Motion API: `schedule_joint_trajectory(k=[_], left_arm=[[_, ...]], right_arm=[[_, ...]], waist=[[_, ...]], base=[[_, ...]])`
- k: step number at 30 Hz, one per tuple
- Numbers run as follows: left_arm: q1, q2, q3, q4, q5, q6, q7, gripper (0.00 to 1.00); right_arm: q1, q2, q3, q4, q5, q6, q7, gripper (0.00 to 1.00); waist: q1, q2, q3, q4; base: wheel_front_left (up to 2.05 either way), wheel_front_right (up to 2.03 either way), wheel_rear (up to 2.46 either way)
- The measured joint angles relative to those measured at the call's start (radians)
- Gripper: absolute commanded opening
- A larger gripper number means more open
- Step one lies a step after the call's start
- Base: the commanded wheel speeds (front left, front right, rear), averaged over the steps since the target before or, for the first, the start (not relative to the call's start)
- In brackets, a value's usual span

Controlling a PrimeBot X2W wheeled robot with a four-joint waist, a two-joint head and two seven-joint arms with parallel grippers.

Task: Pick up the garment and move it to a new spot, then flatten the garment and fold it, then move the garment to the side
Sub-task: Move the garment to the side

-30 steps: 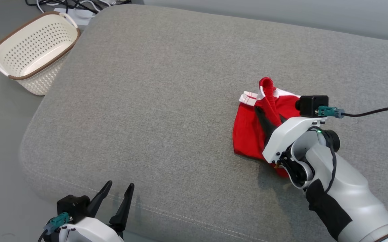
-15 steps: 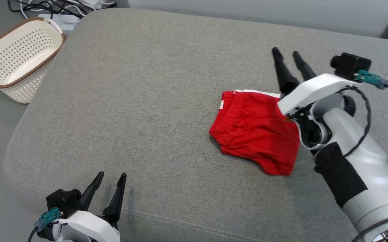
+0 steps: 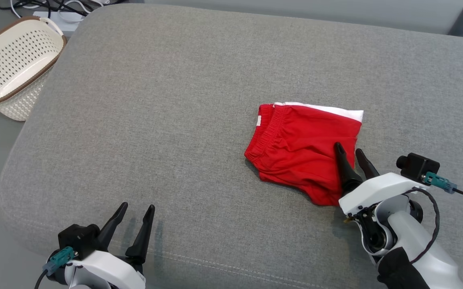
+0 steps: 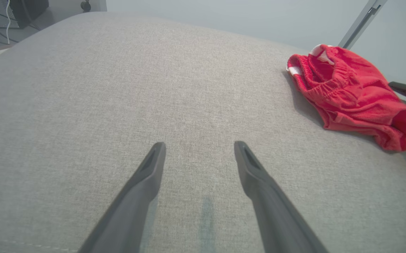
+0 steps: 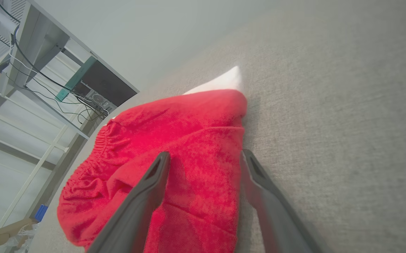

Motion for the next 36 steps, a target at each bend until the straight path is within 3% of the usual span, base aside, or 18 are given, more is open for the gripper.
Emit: schedule_joint_trajectory(k=[5, 6, 7, 8, 9, 17, 24, 36], left_arm=[[-0.001, 0.004, -0.014, 0.001, -0.003, 0.000, 0.000, 1.00], [-0.001, 0.006, -0.014, 0.001, -0.003, 0.000, 0.000, 1.00], [-0.001, 0.007, -0.015, 0.003, -0.005, 0.000, 0.000, 1.00], [-0.001, 0.009, -0.015, 0.004, -0.009, 0.000, 0.000, 1.00], [-0.001, 0.010, -0.015, 0.008, -0.015, 0.000, 0.000, 1.00], [-0.005, 0.015, -0.016, 0.027, -0.047, 0.000, 0.000, 1.00], [-0.004, 0.007, -0.009, 0.037, -0.039, 0.000, 0.000, 1.00], [0.030, -0.039, 0.013, 0.041, 0.045, 0.000, 0.000, 1.00]], right_arm=[[0.000, -0.001, 0.030, 0.006, 0.037, 0.000, 0.000, 1.00], [-0.002, -0.001, 0.038, 0.015, 0.045, 0.000, 0.000, 0.89], [-0.007, -0.003, 0.047, 0.028, 0.055, 0.000, -0.003, 0.54], [-0.015, -0.006, 0.052, 0.040, 0.060, -0.001, -0.003, 0.33], [-0.024, -0.008, 0.055, 0.051, 0.070, -0.002, -0.005, 0.00], [-0.079, -0.001, 0.040, 0.128, 0.066, -0.001, -0.008, 0.00], [-0.070, 0.004, -0.015, 0.121, 0.018, -0.001, -0.007, 0.00], [0.074, 0.005, -0.050, 0.041, -0.002, -0.001, -0.007, 0.00]], waist=[[0.0000, 0.0000, 0.006, 0.026], [-0.0001, 0.0000, 0.007, 0.032], [0.0000, 0.0000, 0.007, 0.037], [0.0000, 0.0000, 0.007, 0.042], [0.0000, 0.0000, 0.008, 0.047], [0.0000, 0.0000, 0.004, 0.057], [0.0000, 0.0000, -0.028, 0.036], [0.0000, 0.0000, -0.120, -0.108]], base=[[0.00, 0.00, 0.00], [0.00, 0.00, 0.00], [0.00, 0.00, 0.00], [0.00, 0.00, 0.00], [0.00, 0.00, 0.00], [0.00, 0.00, 0.00], [0.00, 0.00, 0.00], [0.00, 0.00, 0.00]])
